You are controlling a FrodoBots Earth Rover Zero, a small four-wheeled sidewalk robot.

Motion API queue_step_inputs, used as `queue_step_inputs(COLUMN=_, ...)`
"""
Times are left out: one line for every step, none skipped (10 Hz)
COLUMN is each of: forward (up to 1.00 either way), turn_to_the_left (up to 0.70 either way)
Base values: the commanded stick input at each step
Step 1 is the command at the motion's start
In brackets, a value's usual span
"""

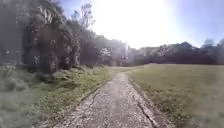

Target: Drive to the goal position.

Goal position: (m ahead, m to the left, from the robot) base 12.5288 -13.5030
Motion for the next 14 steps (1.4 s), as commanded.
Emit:
queue_step_inputs(forward=0.5, turn_to_the_left=0.0)
queue_step_inputs(forward=0.5, turn_to_the_left=0.0)
queue_step_inputs(forward=0.5, turn_to_the_left=0.0)
queue_step_inputs(forward=0.5, turn_to_the_left=0.0)
queue_step_inputs(forward=0.5, turn_to_the_left=0.0)
queue_step_inputs(forward=0.5, turn_to_the_left=0.0)
queue_step_inputs(forward=0.5, turn_to_the_left=0.0)
queue_step_inputs(forward=0.5, turn_to_the_left=-0.27)
queue_step_inputs(forward=0.5, turn_to_the_left=-0.27)
queue_step_inputs(forward=0.5, turn_to_the_left=-0.27)
queue_step_inputs(forward=0.5, turn_to_the_left=-0.27)
queue_step_inputs(forward=0.5, turn_to_the_left=0.0)
queue_step_inputs(forward=0.5, turn_to_the_left=0.0)
queue_step_inputs(forward=0.5, turn_to_the_left=0.0)
